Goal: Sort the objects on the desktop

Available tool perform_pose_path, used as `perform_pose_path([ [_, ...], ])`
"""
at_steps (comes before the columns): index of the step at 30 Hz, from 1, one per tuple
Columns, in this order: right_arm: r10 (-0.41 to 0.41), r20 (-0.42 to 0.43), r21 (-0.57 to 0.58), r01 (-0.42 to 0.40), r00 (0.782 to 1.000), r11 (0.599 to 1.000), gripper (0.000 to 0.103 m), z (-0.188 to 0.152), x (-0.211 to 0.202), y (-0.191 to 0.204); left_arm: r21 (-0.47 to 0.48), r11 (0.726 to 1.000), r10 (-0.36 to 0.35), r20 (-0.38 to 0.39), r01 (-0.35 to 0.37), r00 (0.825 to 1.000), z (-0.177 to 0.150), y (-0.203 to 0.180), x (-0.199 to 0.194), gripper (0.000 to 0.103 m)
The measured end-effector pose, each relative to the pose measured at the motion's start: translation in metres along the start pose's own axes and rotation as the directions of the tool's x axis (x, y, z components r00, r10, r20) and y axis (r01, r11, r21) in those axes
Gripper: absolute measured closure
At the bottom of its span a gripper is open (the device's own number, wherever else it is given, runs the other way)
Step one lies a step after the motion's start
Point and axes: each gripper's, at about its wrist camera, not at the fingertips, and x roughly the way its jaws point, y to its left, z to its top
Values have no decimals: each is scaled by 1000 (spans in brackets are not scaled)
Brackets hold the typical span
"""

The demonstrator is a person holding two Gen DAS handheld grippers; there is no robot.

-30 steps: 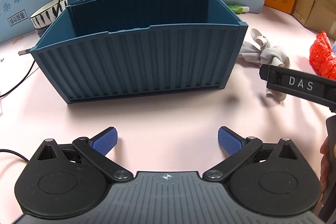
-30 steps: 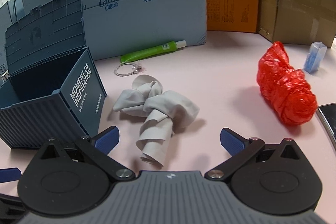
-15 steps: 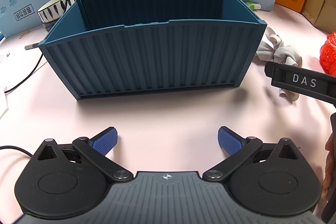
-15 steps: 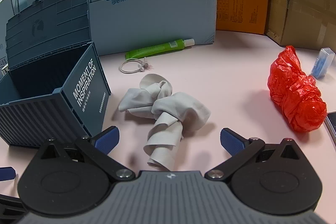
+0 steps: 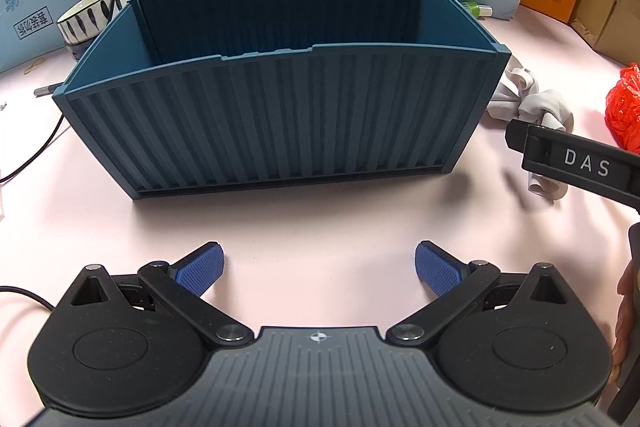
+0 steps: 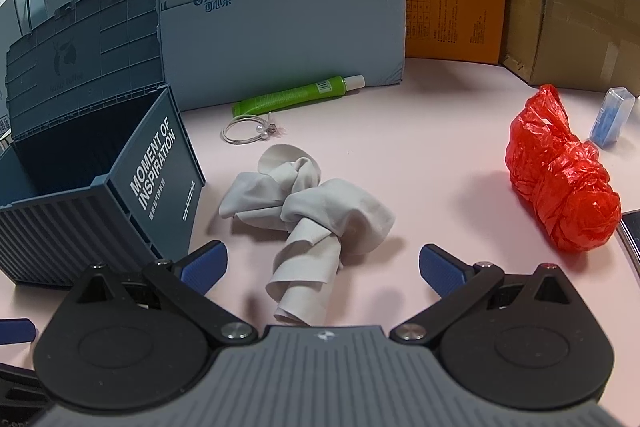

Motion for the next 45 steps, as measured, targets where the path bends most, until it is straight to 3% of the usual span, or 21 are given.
perform_pose_path([
  [34,-28,-23,28,28,999,999,1,-3,8,0,7,1000,3,-3,-3,1000,5,-1,2,1],
  [40,-19,-37,26,20,999,999,8,-3,9,0,23,1000,-7,-2,8,1000,9,0,7,1],
  [45,-10,-43,25,11,999,1000,29,-3,10,-2,21,1000,-6,-1,6,1000,8,0,7,1],
])
